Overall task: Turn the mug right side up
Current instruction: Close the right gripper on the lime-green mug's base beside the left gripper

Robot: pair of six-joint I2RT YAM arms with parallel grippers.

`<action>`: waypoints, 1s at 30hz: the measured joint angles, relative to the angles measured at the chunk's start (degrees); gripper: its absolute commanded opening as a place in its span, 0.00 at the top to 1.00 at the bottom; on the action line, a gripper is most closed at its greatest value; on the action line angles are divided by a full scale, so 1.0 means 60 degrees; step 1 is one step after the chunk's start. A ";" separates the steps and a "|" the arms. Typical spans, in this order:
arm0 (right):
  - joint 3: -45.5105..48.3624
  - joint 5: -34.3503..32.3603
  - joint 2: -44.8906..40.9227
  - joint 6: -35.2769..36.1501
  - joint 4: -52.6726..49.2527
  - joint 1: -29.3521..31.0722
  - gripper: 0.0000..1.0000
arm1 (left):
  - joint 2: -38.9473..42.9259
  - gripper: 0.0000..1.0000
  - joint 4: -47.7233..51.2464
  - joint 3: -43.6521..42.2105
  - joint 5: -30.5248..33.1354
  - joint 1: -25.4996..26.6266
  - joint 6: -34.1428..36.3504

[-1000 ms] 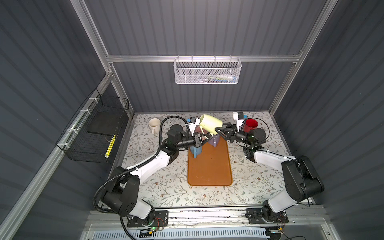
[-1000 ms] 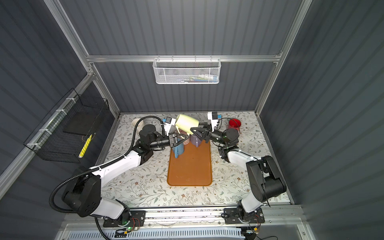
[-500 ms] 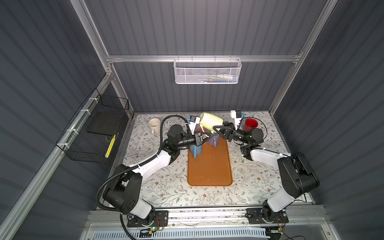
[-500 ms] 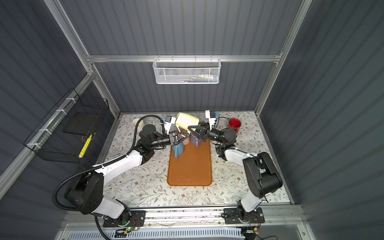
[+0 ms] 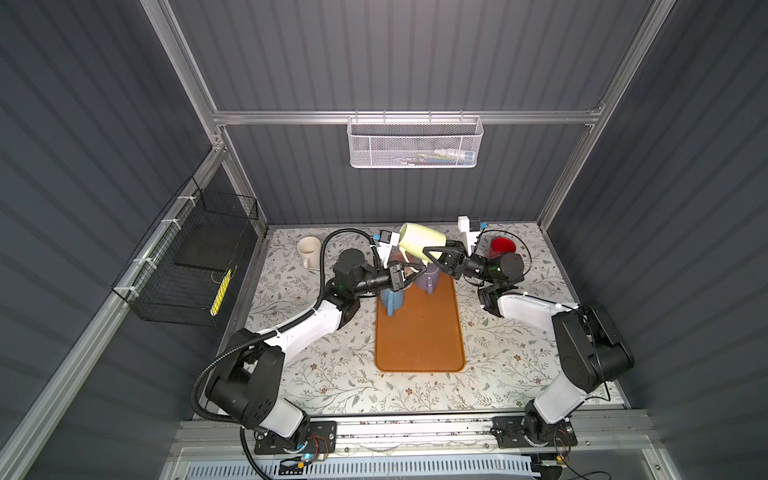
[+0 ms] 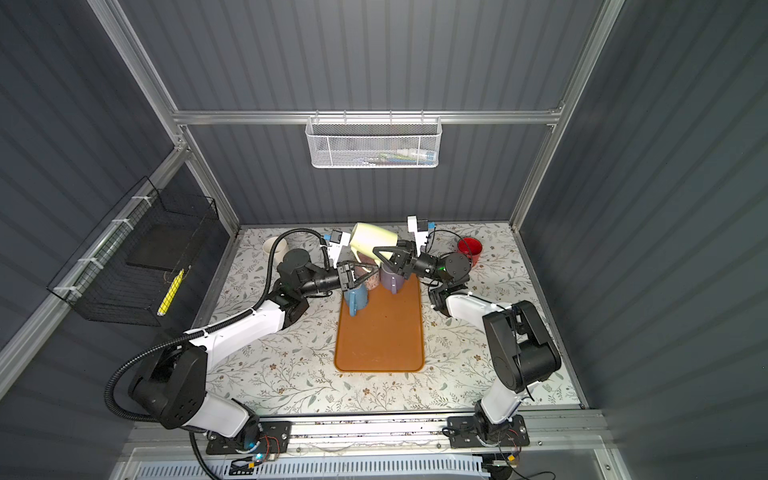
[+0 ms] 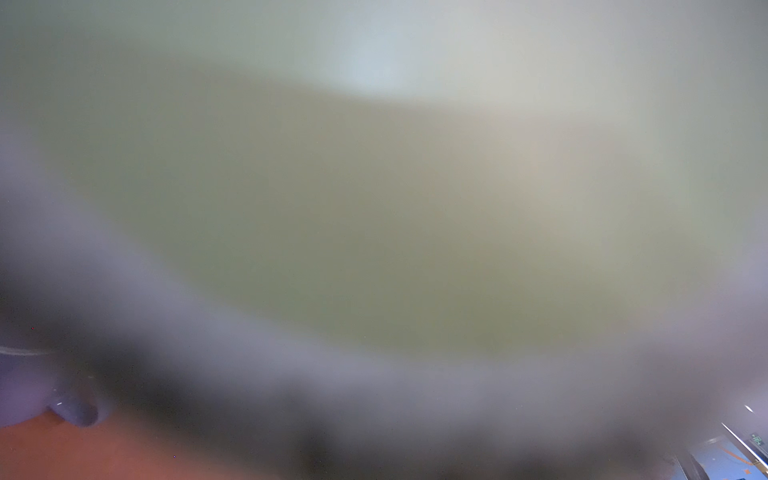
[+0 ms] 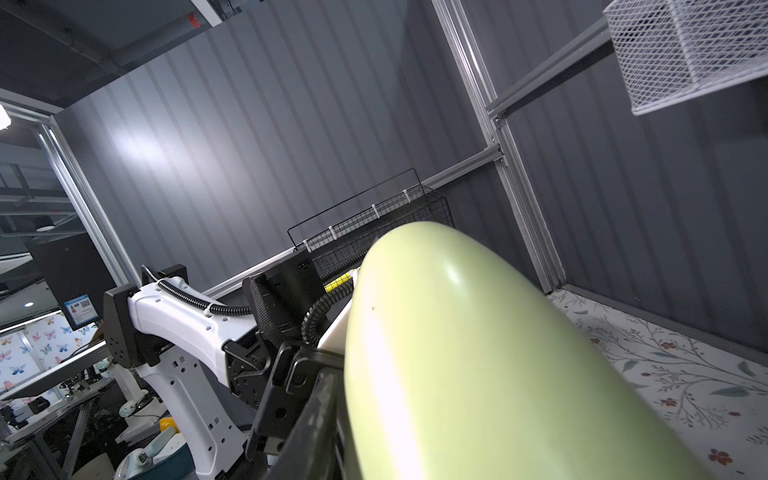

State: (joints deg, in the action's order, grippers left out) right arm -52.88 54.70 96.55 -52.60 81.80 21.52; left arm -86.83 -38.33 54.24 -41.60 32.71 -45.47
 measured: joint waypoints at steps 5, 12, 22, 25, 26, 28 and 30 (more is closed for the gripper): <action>-0.0131 0.0000 0.0073 -0.0135 0.0011 0.0058 0.75 | -0.0015 1.00 -0.0131 0.0000 0.0004 0.0018 -0.0044; -0.0248 0.0109 0.0073 -0.0291 0.0076 0.0106 0.87 | -0.0018 1.00 -0.0270 0.0000 -0.0033 0.0015 -0.0208; -0.0299 0.0233 0.0062 -0.0346 0.0310 0.0109 1.00 | -0.0018 1.00 -0.0484 0.0000 -0.0197 0.0015 -0.0517; -0.0295 0.0237 0.0062 -0.0350 0.0335 0.0109 1.00 | -0.0018 0.97 -0.0488 0.0000 -0.0226 0.0015 -0.0550; -0.0295 0.0237 0.0062 -0.0353 0.0350 0.0109 1.00 | -0.0018 0.95 -0.0492 0.0000 -0.0226 0.0015 -0.0550; -0.0295 0.0240 0.0062 -0.0372 0.0364 0.0109 1.00 | -0.0018 0.90 -0.0488 0.0000 -0.0226 0.0015 -0.0546; -0.0295 0.0237 0.0066 -0.0382 0.0372 0.0095 1.00 | -0.0015 0.84 -0.0481 0.0000 -0.0229 0.0015 -0.0546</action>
State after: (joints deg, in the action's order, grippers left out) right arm -54.65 56.12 96.95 -54.89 84.03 22.09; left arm -86.91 -41.21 54.24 -42.98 32.80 -48.75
